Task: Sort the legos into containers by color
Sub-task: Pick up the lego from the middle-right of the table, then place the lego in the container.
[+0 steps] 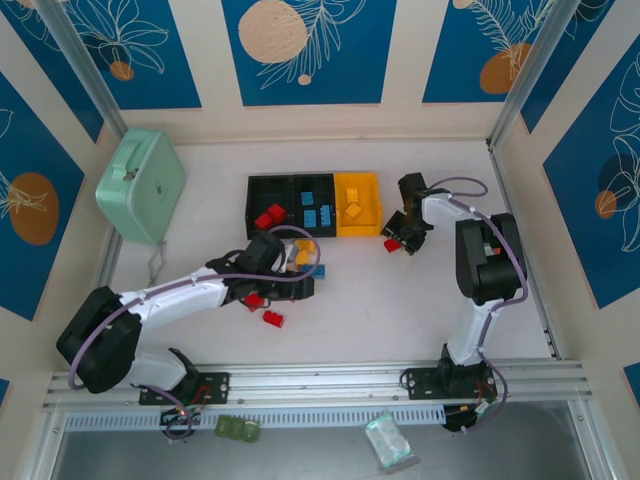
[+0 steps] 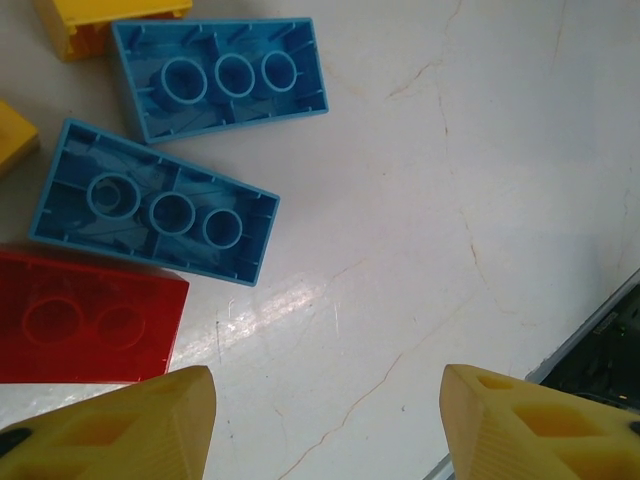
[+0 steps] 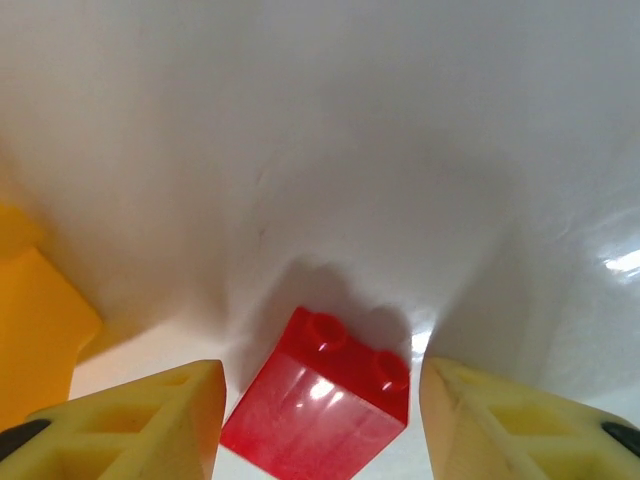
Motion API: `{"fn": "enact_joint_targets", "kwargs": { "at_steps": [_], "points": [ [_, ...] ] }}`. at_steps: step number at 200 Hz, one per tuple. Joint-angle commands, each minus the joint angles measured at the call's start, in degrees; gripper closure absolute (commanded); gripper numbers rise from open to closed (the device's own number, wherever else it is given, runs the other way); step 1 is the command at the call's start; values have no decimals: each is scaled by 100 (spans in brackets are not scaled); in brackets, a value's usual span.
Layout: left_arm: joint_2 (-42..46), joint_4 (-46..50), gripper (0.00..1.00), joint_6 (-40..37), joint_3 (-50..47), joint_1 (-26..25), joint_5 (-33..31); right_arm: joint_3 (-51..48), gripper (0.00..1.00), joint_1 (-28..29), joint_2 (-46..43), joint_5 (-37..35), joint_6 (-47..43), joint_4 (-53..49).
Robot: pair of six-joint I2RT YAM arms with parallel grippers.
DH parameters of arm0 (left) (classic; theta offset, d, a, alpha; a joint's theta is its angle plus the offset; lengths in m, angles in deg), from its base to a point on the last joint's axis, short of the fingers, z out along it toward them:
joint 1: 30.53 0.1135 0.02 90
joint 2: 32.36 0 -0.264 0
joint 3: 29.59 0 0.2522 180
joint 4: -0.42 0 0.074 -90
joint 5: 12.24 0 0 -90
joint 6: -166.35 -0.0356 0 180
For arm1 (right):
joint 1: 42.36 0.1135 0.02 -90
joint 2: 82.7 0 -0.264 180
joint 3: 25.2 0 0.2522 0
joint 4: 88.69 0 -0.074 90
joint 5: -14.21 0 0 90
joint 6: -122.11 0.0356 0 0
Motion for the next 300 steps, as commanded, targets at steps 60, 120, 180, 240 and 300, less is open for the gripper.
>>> {"fn": "enact_joint_targets", "kwargs": {
  "at_steps": [60, 120, 180, 240, 300],
  "points": [
    [51, -63, 40, 72, -129, -71, -57, -307, 55, 245, -91, 295, 107, -271],
    [55, -52, 40, 64, -161, -64, -93, -368, 65, -13, -367, 215, -80, -358],
    [60, -66, 40, 79, -111, -67, -128, -485, 71, 97, -1039, 176, -274, -496],
    [586, 793, 40, 340, -112, 94, -869, -33, 71, 620, -1722, 198, -418, -765],
    [1741, 1810, 40, 859, -649, 599, -1500, 1731, 71, 1590, -629, 372, -484, -867]
  ]
}}
